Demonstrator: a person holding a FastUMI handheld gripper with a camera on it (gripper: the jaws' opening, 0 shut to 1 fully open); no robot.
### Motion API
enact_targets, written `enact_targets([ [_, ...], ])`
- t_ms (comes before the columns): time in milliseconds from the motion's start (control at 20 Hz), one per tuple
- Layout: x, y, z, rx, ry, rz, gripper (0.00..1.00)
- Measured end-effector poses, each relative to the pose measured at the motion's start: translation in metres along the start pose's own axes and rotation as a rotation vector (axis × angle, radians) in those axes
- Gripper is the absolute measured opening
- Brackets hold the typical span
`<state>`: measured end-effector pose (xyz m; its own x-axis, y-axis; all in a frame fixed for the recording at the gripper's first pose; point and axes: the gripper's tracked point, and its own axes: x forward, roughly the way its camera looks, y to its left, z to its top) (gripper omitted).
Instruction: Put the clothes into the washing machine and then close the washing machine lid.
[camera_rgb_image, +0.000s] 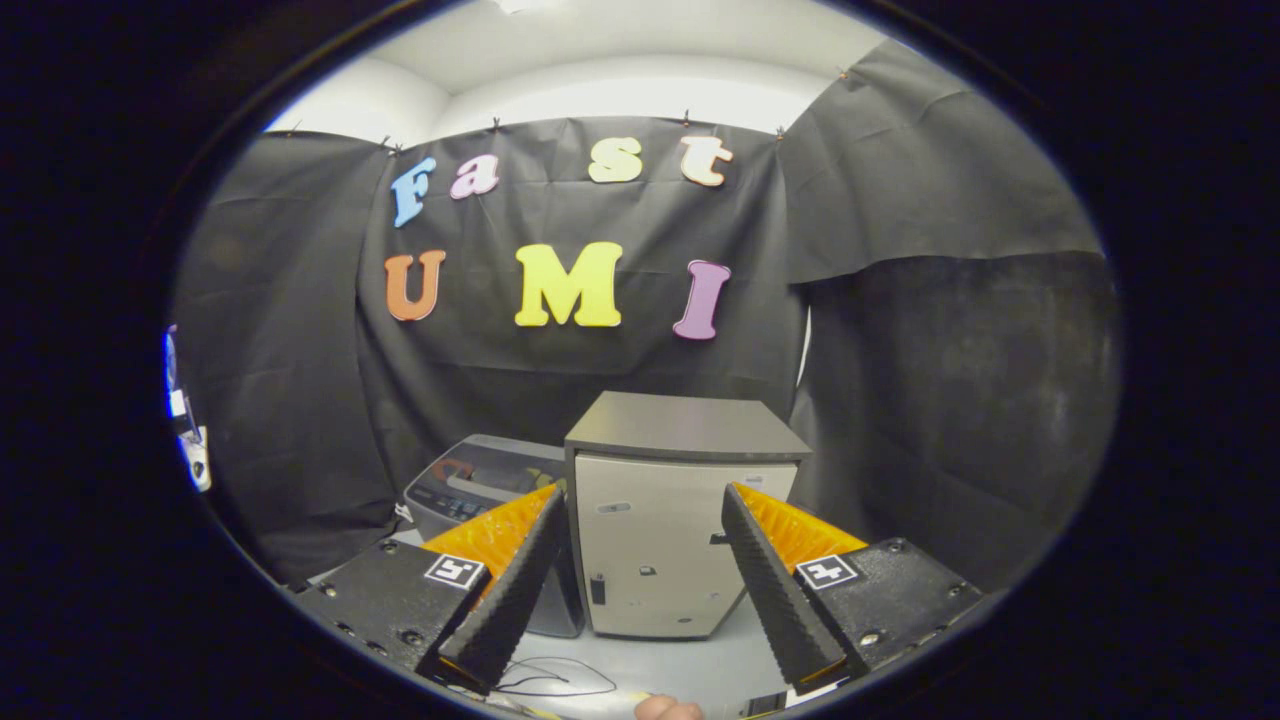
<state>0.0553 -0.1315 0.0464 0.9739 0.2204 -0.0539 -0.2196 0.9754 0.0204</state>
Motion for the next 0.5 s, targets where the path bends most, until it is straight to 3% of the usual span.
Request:
enact_targets([
  [500,0.0064,0.0028,-0.0078,0.005,0.02,0.009,0.98],
])
